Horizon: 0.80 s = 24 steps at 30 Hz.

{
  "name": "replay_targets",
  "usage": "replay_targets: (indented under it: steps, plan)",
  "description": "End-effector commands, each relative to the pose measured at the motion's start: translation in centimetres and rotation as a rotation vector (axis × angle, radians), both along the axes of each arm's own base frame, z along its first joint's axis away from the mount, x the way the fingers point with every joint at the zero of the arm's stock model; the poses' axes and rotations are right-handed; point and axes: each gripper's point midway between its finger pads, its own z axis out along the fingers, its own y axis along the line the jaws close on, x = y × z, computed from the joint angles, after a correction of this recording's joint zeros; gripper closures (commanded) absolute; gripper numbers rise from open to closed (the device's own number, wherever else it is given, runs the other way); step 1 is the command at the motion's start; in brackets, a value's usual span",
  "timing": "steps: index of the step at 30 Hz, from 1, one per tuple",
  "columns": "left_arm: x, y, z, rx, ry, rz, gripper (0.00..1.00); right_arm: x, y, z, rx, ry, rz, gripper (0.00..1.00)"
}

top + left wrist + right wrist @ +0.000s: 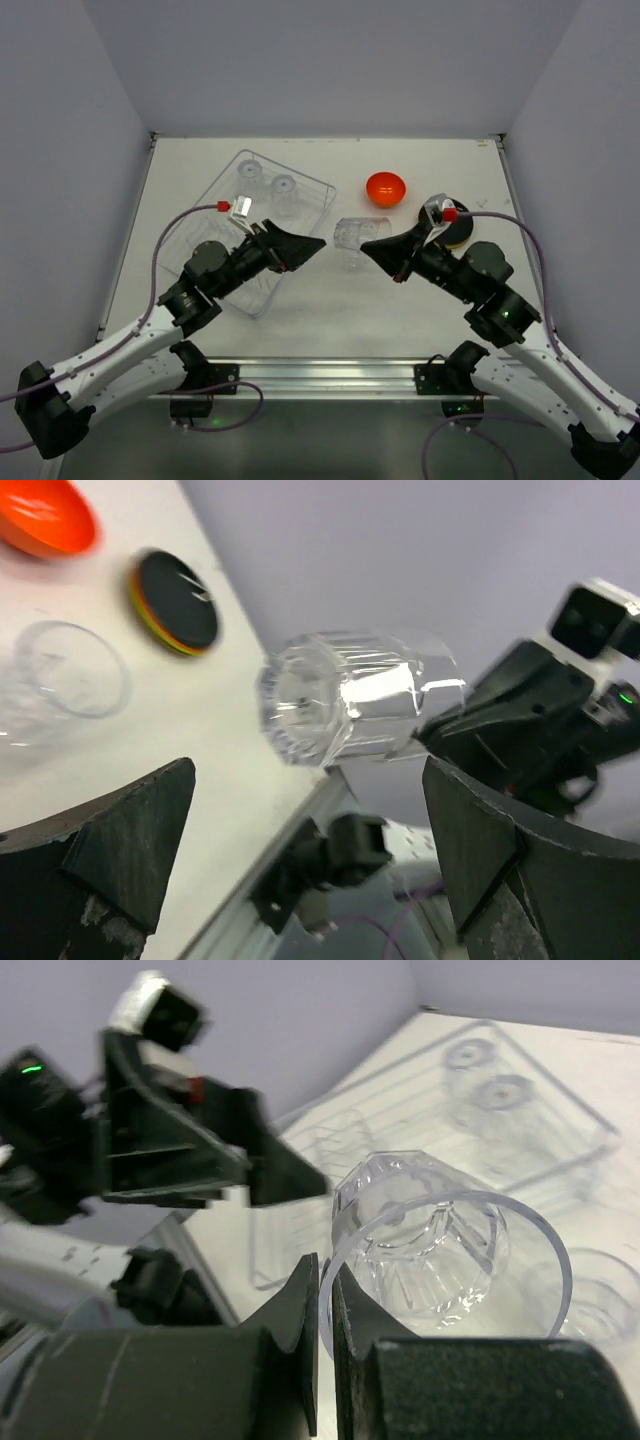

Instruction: Unload the mixed dishes from the dish rack

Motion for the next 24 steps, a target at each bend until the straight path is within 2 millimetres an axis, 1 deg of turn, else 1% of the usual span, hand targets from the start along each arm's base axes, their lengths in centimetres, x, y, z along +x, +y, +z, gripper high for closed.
replay_targets:
  steps: [1, 2, 3, 4, 5, 6, 7, 8, 9, 10, 11, 12, 13, 14, 15, 16, 17, 18, 19, 21, 22, 24]
  plan:
    - [3.2, 6.9, -2.9, 0.323, 0.030, 0.374, 0.00, 3.6, -6.2, -0.1, -0.147, 0.068, -0.395, 1.00]
    - [3.2, 7.7, -2.6, 0.345, 0.016, 0.400, 0.00, 4.5, -7.0, -1.5, -0.218, 0.112, -0.457, 1.00]
    - [2.7, 8.6, -2.1, 0.376, -0.022, 0.407, 0.00, 5.9, -8.6, -3.5, -0.353, 0.177, -0.572, 1.00]
    - [2.6, 9.0, -2.5, 0.409, -0.034, 0.410, 0.00, 6.0, -10.0, -3.2, -0.377, 0.183, -0.634, 1.00]
    - [2.6, 9.5, -1.6, 0.422, -0.047, 0.424, 0.00, 6.9, -10.4, -5.0, -0.498, 0.254, -0.673, 1.00]
    - [2.5, 10.8, -2.8, 0.509, -0.019, 0.459, 0.00, 7.5, -10.9, -5.9, -0.552, 0.292, -0.707, 1.00]
    - [2.6, 11.5, -3.4, 0.582, -0.016, 0.472, 0.00, 8.3, -11.6, -6.4, -0.589, 0.331, -0.750, 1.00]
    - [2.7, 12.2, -3.5, 0.626, -0.008, 0.489, 0.00, 9.2, -11.3, -7.4, -0.638, 0.374, -0.760, 1.00]
    - [2.3, 13.4, -3.5, 0.695, 0.010, 0.509, 0.00, 9.5, -11.6, -8.2, -0.673, 0.406, -0.768, 1.00]
    - [2.1, 13.9, -3.5, 0.735, 0.014, 0.505, 0.00, 10.3, -12.4, -8.8, -0.696, 0.442, -0.795, 1.00]
    - [1.8, 14.2, -3.3, 0.753, 0.014, 0.501, 0.00, 10.8, -12.2, -9.2, -0.705, 0.468, -0.777, 1.00]
    - [1.3, 14.6, -2.9, 0.770, 0.011, 0.488, 0.00, 11.7, -12.3, -11.1, -0.765, 0.515, -0.763, 1.00]
    - [0.9, 15.0, -2.3, 0.764, -0.012, 0.487, 0.00, 12.5, -13.0, -12.1, -0.780, 0.554, -0.769, 1.00]
    - [0.6, 15.3, -2.1, 0.760, -0.022, 0.485, 0.00, 13.1, -12.7, -12.6, -0.794, 0.570, -0.741, 1.00]
    - [0.3, 15.6, -1.8, 0.759, -0.031, 0.489, 0.00, 13.9, -12.7, -14.5, -0.844, 0.615, -0.730, 1.00]
    - [0.0, 16.2, -1.5, 0.747, -0.044, 0.499, 0.00, 14.3, -12.6, -15.1, -0.861, 0.630, -0.719, 1.00]
    - [-0.2, 16.4, -1.5, 0.749, -0.048, 0.502, 0.00, 15.0, -12.0, -15.3, -0.861, 0.626, -0.703, 1.00]
    - [-0.3, 16.6, -1.6, 0.752, -0.050, 0.506, 0.00, 15.2, -11.1, -16.0, -0.853, 0.640, -0.660, 1.00]
    - [-0.4, 16.8, -1.9, 0.754, -0.054, 0.506, 0.00, 15.8, -10.6, -17.3, -0.872, 0.662, -0.643, 1.00]
    - [-0.5, 16.7, -2.3, 0.754, -0.058, 0.498, 0.00, 16.6, -10.4, -18.5, -0.897, 0.681, -0.648, 1.00]
    - [-0.5, 16.6, -2.8, 0.762, -0.061, 0.487, 0.00, 16.9, -10.3, -19.8, -0.925, 0.704, -0.640, 1.00]
    - [-0.6, 16.2, -3.1, 0.762, -0.068, 0.467, 0.00, 17.4, -10.0, -20.6, -0.929, 0.709, -0.639, 1.00]
